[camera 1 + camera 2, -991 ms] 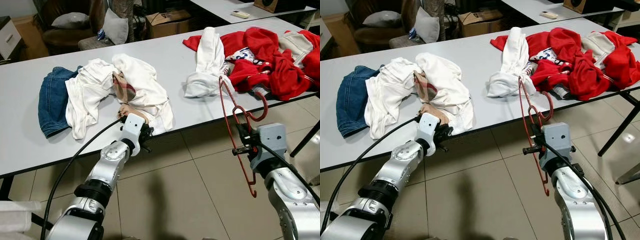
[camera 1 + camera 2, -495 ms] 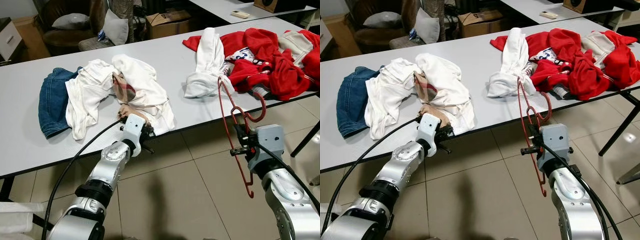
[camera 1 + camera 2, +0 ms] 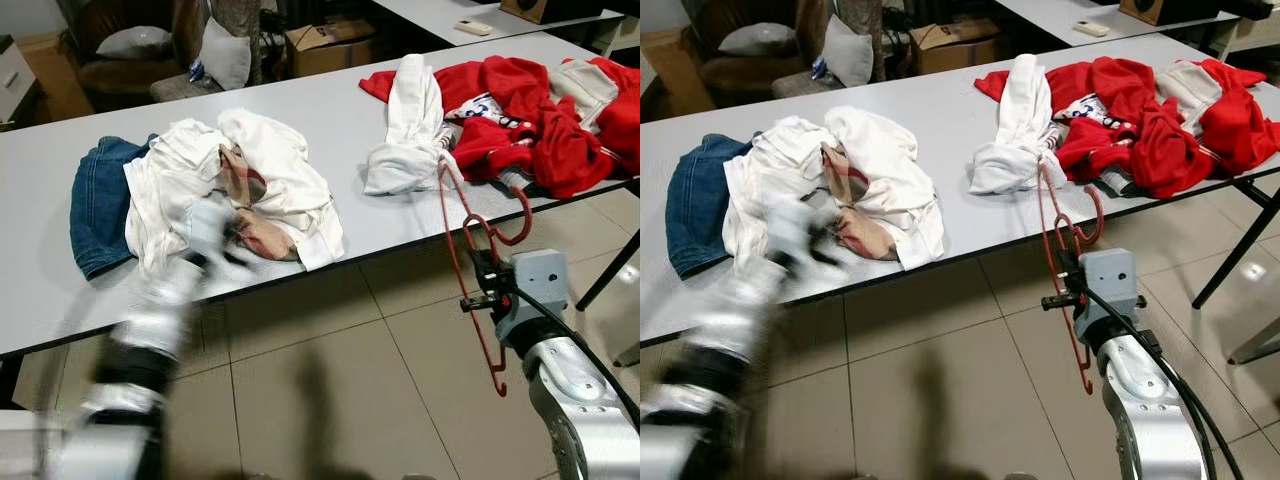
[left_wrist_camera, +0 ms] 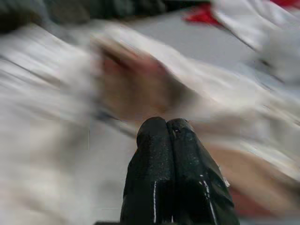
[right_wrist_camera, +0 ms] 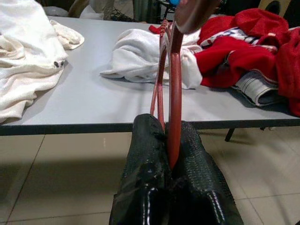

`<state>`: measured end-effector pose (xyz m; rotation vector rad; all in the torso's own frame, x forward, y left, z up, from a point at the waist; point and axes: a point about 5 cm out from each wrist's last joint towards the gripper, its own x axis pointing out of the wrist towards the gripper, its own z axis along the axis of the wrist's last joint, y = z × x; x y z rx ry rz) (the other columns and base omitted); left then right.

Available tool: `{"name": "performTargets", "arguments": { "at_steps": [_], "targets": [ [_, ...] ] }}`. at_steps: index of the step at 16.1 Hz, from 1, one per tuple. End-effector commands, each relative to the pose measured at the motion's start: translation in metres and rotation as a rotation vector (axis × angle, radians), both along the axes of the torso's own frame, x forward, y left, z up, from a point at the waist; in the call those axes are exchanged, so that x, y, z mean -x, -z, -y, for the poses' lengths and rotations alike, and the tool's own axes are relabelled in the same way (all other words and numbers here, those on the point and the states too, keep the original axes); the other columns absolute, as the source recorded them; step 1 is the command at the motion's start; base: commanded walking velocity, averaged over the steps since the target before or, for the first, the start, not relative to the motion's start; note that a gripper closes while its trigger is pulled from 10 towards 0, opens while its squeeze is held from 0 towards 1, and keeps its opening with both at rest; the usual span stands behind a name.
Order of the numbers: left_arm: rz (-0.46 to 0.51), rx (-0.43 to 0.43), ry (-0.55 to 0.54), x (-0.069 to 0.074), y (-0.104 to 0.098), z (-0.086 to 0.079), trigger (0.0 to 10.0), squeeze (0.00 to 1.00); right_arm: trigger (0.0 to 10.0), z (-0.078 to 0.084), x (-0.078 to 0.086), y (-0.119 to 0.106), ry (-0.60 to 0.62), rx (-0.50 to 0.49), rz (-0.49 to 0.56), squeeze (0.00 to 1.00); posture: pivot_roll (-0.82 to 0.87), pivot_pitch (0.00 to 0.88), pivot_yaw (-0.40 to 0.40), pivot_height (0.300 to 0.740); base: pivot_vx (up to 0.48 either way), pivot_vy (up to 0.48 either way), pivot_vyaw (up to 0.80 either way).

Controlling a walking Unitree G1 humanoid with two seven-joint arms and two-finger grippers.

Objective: Hang hanger

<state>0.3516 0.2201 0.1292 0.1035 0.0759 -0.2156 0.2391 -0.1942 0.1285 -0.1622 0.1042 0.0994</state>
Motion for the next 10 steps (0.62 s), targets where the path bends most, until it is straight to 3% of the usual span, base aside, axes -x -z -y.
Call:
{"name": "performTargets", "arguments": {
  "at_steps": [1, 2, 3, 4, 5, 7, 8, 10],
  "targets": [
    [0.073, -0.008, 0.045, -0.005, -0.028, -0.009, 0.0, 0.0, 10.0, -0.004, -0.003, 0.0, -0.016, -0.008, 0.01, 0.0, -0.2, 0.006, 0.099, 0.74, 0.0, 0.0, 0.0],
    [0.054, -0.022, 0.095, -0.004, -0.027, -0.004, 0.0, 0.0, 10.0, -0.005, -0.003, 0.0, -0.018, -0.009, 0.01, 0.0, -0.19, 0.004, 0.095, 0.74, 0.0, 0.0, 0.0],
    [0.015, -0.067, 0.195, -0.002, -0.021, 0.011, 0.0, 0.0, 10.0, -0.006, -0.004, 0.0, -0.024, -0.01, 0.009, 0.0, -0.19, 0.004, 0.095, 0.74, 0.0, 0.0, 0.0],
    [-0.01, -0.071, 0.237, -0.002, -0.013, 0.025, 9.5, 0.0, 10.0, -0.007, -0.005, 0.0, -0.027, -0.011, 0.01, 0.0, -0.19, 0.004, 0.095, 0.74, 0.0, 0.0, 0.0],
    [-0.035, -0.073, 0.255, -0.003, -0.005, 0.039, 10.0, 0.0, 10.0, -0.007, -0.005, 0.0, -0.028, -0.01, 0.011, 0.0, -0.2, 0.005, 0.099, 0.74, 0.0, 0.0, 0.0],
    [-0.095, -0.105, 0.275, -0.007, 0.01, 0.059, 10.0, 0.0, 10.0, -0.006, -0.004, -0.001, -0.025, -0.006, 0.013, 0.0, -0.21, 0.008, 0.105, 0.74, 0.0, 0.0, 0.0],
    [-0.154, -0.162, 0.271, -0.009, 0.021, 0.067, 10.0, 0.0, 10.0, -0.005, -0.003, -0.001, -0.022, 0.0, 0.014, 0.0, -0.22, 0.012, 0.114, 0.74, 0.0, 0.0, 0.0],
    [-0.265, -0.321, 0.213, -0.007, 0.044, 0.066, 10.0, 0.0, 10.0, -0.001, 0.0, -0.003, -0.007, 0.011, 0.019, 0.0, -0.24, 0.016, 0.125, 0.74, 0.0, 0.0, 0.0]
  ]
}}
